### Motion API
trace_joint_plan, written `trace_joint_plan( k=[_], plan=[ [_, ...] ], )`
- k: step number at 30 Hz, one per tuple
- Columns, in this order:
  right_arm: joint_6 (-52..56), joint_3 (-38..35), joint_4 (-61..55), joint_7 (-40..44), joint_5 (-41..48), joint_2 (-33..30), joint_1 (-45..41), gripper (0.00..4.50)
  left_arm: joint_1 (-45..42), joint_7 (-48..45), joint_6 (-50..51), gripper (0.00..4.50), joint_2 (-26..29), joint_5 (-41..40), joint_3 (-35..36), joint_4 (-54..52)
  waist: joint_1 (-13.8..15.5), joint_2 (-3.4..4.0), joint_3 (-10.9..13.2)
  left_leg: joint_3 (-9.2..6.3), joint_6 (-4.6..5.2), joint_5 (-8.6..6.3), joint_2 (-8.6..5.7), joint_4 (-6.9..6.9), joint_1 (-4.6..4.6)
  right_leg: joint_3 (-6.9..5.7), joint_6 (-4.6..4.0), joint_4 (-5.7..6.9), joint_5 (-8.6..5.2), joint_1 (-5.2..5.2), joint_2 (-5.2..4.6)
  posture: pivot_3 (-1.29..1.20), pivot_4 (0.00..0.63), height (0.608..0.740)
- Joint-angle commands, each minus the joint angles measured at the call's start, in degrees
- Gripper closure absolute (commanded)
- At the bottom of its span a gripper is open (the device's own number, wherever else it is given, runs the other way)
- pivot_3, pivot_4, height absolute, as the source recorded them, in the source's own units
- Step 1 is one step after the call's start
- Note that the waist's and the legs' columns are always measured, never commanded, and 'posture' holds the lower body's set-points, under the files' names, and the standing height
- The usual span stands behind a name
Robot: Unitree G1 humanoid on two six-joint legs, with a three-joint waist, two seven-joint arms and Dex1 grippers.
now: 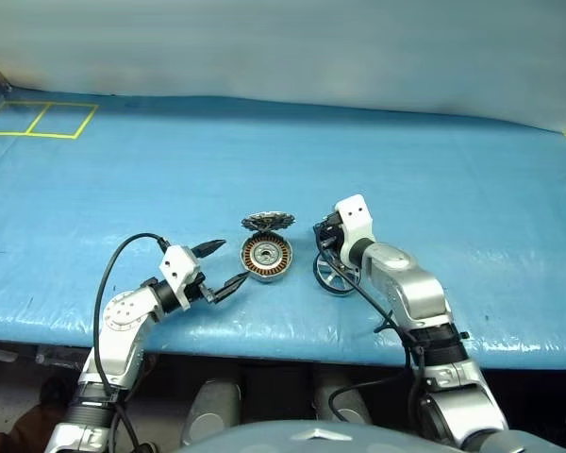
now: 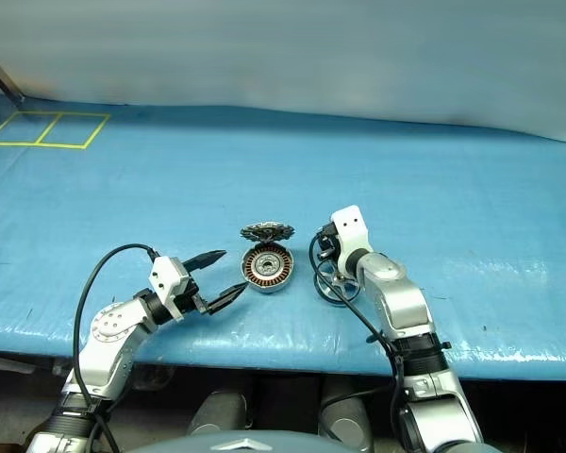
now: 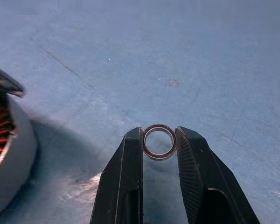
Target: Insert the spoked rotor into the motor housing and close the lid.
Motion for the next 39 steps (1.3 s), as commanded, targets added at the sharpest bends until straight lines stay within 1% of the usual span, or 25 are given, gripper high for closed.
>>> trace_joint_plan(
  k=[1, 7, 11, 21, 26, 39],
  plan=[
    [1.7, -0.7, -11.3, 3.5, 3.1, -2.8, 3.1, 3.85, -0.3, -2.7, -2.6, 0.0, -0.1, -2.7, 1.1, 1.2, 0.1, 0.0, 0.0, -0.01, 0.0, 0.0, 0.0, 0.0, 0.0, -0.01, -0.01, 0.0, -0.01, 0.01, -0.02, 0.0, 0.15, 0.74],
    [3.9, 2.6, -17.9, 8.6, 6.2, -6.4, 6.9, 3.85, -1.2, -5.7, -5.4, 0.0, -0.9, -4.3, 1.0, 4.2, 0.1, -0.01, 0.0, -0.01, -0.02, -0.02, 0.01, 0.0, -0.01, -0.04, -0.02, -0.03, -0.04, 0.01, -0.05, 0.0, 0.15, 0.74],
    [3.7, 5.3, -18.5, 10.4, 7.1, -6.4, 7.4, 3.85, -1.4, -7.3, -8.0, 0.0, -1.1, -4.8, 1.0, 5.7, 0.1, -0.02, 0.0, -0.01, -0.02, -0.02, 0.03, -0.04, -0.01, -0.06, -0.04, -0.04, -0.05, -0.01, -0.05, 0.0, 0.15, 0.74],
    [2.2, 10.3, -12.6, 10.1, 5.8, -2.2, 2.0, 3.85, -1.1, -7.9, -9.0, 0.0, -1.7, -4.6, 0.6, 6.1, 0.2, -0.03, 0.0, -0.03, -0.03, -0.02, 0.02, -0.04, -0.06, -0.09, -0.04, -0.06, -0.05, -0.03, -0.07, 0.0, 0.15, 0.74],
    [1.7, 12.1, -9.9, 10.9, 5.4, -1.5, 0.9, 3.85, -0.4, -7.0, -9.5, 0.0, -1.8, -3.8, 0.5, 5.8, 0.2, -0.03, 0.0, -0.03, -0.03, -0.03, 0.01, -0.07, -0.09, -0.1, -0.04, -0.09, -0.05, -0.06, -0.07, 0.0, 0.15, 0.74],
    [0.1, 11.8, -5.2, 11.0, 4.1, 0.2, -1.2, 3.85, 0.5, -5.3, -10.0, 0.0, -2.1, -3.4, 0.4, 5.3, 0.2, -0.03, 0.0, -0.04, -0.05, -0.03, 0.02, -0.1, -0.09, -0.11, -0.04, -0.09, -0.05, -0.08, -0.07, 0.0, 0.15, 0.74]
  ],
)
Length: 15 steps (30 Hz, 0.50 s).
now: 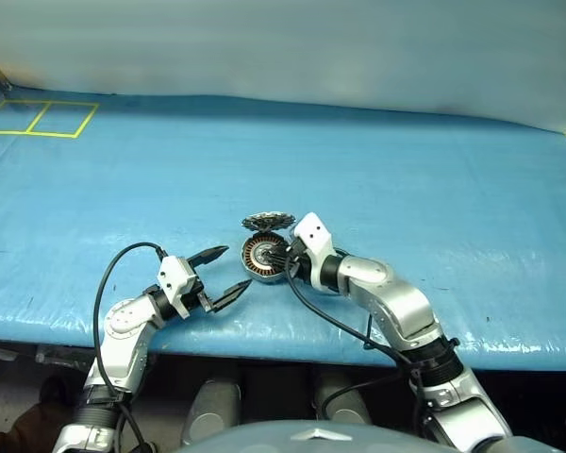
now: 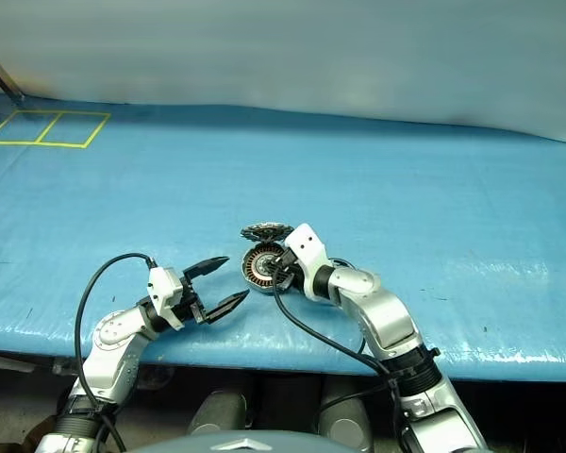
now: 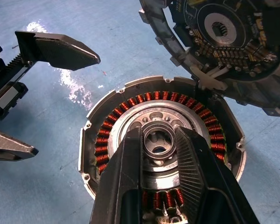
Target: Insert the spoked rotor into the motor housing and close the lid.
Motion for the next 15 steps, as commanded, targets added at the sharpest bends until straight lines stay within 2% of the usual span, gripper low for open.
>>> trace_joint_plan(
  k=[1, 15],
  plan=[
    [-1.7, -0.5, -0.5, 0.1, 0.0, 0.9, -1.4, 3.85, 0.2, 0.5, -1.2, 0.0, -0.3, 0.2, 0.2, -1.3, 0.0, 0.0, 0.0, 0.0, 0.0, 0.0, 0.0, -0.01, 0.0, 0.0, 0.0, 0.0, 0.0, -0.01, 0.0, 0.0, 0.15, 0.74],
    [-1.6, 0.8, 0.0, 0.7, -0.8, 1.2, -1.5, 3.85, 0.3, 1.3, -1.6, 0.0, -0.3, 0.7, 0.1, -1.1, 0.0, 0.0, 0.0, 0.0, 0.0, 0.0, 0.0, -0.12, -0.01, -0.01, -0.05, -0.01, -0.03, -0.05, 0.0, 0.0, 0.15, 0.74]
  ],
)
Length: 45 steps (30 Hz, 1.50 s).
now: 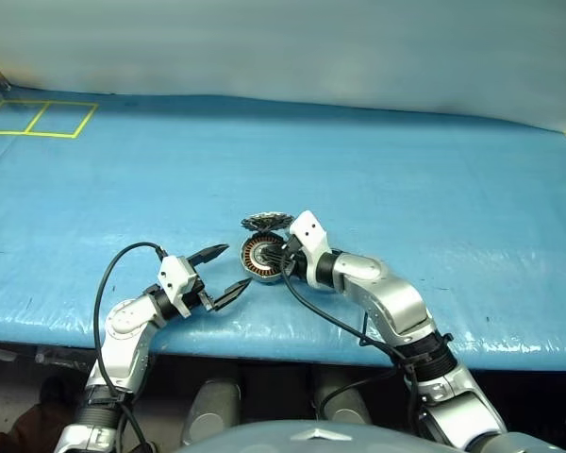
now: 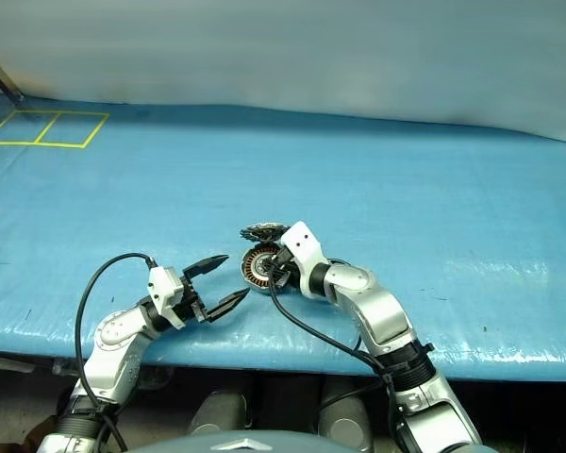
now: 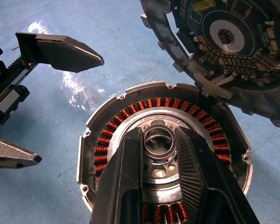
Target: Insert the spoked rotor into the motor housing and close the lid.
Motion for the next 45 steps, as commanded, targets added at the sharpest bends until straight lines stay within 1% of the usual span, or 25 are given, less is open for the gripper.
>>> trace_joint_plan(
  k=[1, 11, 30, 32, 34, 44, 45],
  plan=[
    [-0.8, 0.1, -1.4, 0.5, 0.0, 0.2, -0.6, 3.85, 0.3, 0.2, -1.3, 0.0, 0.0, 0.3, 0.2, -1.0, 0.0, 0.0, 0.0, 0.0, 0.0, 0.0, 0.0, -0.01, 0.0, 0.0, 0.0, 0.0, 0.0, 0.0, 0.0, 0.0, 0.15, 0.74],
    [-0.7, 0.4, -0.4, -0.6, -1.5, 0.2, -0.6, 3.85, 0.2, 0.2, -1.5, 0.0, 0.0, 0.6, 0.0, -0.7, 0.0, 0.0, 0.0, 0.0, 0.0, 0.0, 0.0, -0.13, 0.02, -0.01, -0.03, -0.03, -0.03, -0.03, 0.0, 0.0, 0.15, 0.74],
    [-1.1, 1.3, -2.6, 0.6, -2.1, -1.0, -0.1, 3.85, 0.3, 0.4, -1.7, 0.0, -0.3, 1.5, 0.1, -0.3, 0.0, 0.0, 0.0, -0.03, 0.0, 0.0, 0.01, -0.26, 0.02, -0.05, -0.08, -0.04, -0.1, -0.07, 0.0, 0.0, 0.15, 0.74],
    [-1.3, 1.4, -2.7, 0.5, -2.2, -1.1, -0.1, 3.1, 0.2, 0.4, -1.7, 0.0, -0.3, 1.5, 0.1, -0.3, 0.0, 0.0, 0.0, -0.04, 0.0, 0.0, 0.01, -0.26, 0.02, -0.05, -0.08, -0.04, -0.1, -0.07, 0.0, 0.0, 0.15, 0.74],
    [-1.5, 1.4, -2.9, 0.4, -2.3, -1.0, 0.0, 2.57, 0.1, 0.5, -1.7, 0.0, -0.3, 1.6, 0.0, -0.3, 0.0, 0.0, 0.0, -0.04, 0.0, 0.0, 0.01, -0.27, 0.02, -0.06, -0.08, -0.03, -0.11, -0.07, 0.0, 0.0, 0.15, 0.74],
    [-1.6, 1.1, -3.5, 0.2, -2.0, -0.7, 0.3, 2.57, 0.0, 0.6, -1.8, 0.0, -0.3, 2.0, -0.2, -0.1, 0.0, 0.0, 0.0, -0.05, -0.01, 0.01, 0.01, -0.35, 0.02, -0.06, -0.1, -0.04, -0.13, -0.11, 0.0, 0.0, 0.15, 0.74],
    [-1.6, 0.8, -3.6, 0.0, -1.7, -0.4, 0.4, 2.74, 0.0, 0.6, -1.7, 0.0, -0.3, 2.0, -0.2, -0.1, 0.0, 0.0, 0.0, -0.05, -0.01, 0.01, 0.01, -0.36, 0.02, -0.06, -0.1, -0.04, -0.13, -0.11, 0.0, 0.0, 0.15, 0.74]
  ],
)
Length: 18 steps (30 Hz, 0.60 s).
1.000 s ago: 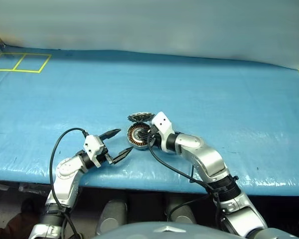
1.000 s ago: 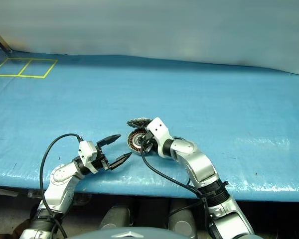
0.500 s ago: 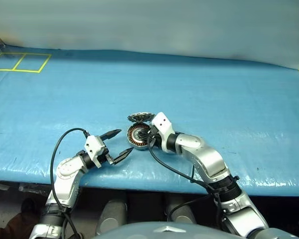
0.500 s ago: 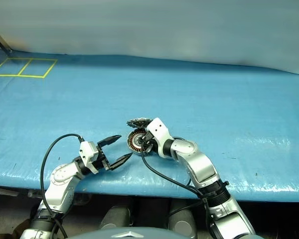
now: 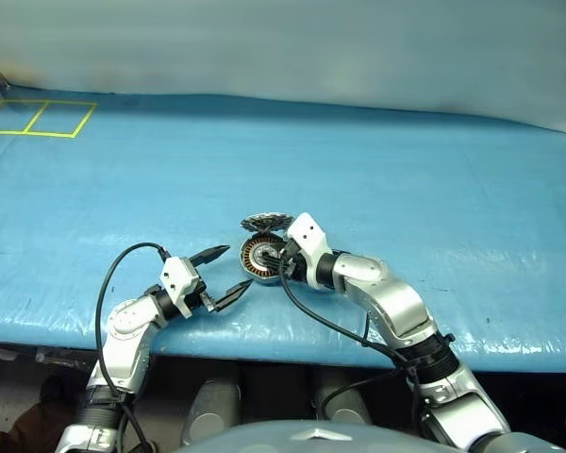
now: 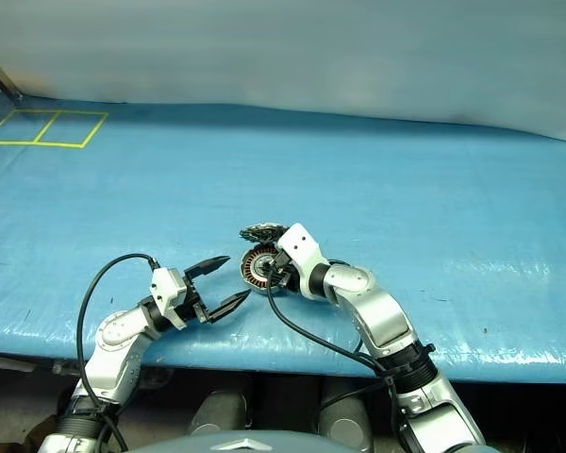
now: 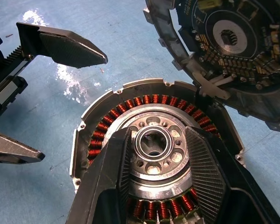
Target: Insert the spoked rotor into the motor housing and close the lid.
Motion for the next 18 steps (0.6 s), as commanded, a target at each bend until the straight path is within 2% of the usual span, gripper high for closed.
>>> trace_joint_plan(
  k=[1, 2, 6, 18],
  plan=[
    [-0.9, -0.8, -2.2, -0.1, 0.8, 0.9, 0.2, 2.96, 0.1, 0.2, -1.5, 0.0, -0.1, 0.3, -0.1, -0.1, 0.0, 0.0, 0.0, 0.0, 0.0, 0.0, 0.0, -0.01, 0.0, 0.0, 0.0, 0.0, 0.0, -0.01, 0.0, 0.0, 0.15, 0.74],
    [-0.9, -1.1, -2.1, -0.1, 1.0, 1.1, 0.2, 3.16, 0.1, 0.3, -1.5, 0.0, -0.1, 0.3, -0.1, -0.1, 0.0, 0.0, 0.0, 0.0, 0.0, 0.0, 0.0, -0.03, 0.0, 0.0, 0.0, 0.0, 0.0, -0.02, 0.0, 0.0, 0.15, 0.74],
    [-1.3, -1.4, -1.0, -0.1, 1.2, 1.8, -0.1, 4.46, 0.1, 0.4, -1.5, 0.0, -0.2, 0.4, -0.2, 0.1, 0.0, 0.0, 0.0, 0.0, -0.01, 0.01, 0.0, -0.13, 0.0, 0.0, -0.02, 0.0, -0.02, -0.07, 0.0, 0.0, 0.15, 0.74],
    [-0.5, 1.6, 2.5, -1.3, -2.1, 2.1, -0.8, 4.49, 0.5, 1.0, -1.6, 0.0, -0.1, 0.6, -0.3, 0.0, -0.1, -0.01, 0.0, 0.01, -0.08, 0.05, 0.01, -0.25, 0.0, 0.0, -0.04, 0.02, -0.04, -0.14, 0.01, 0.0, 0.15, 0.74]
  ],
)
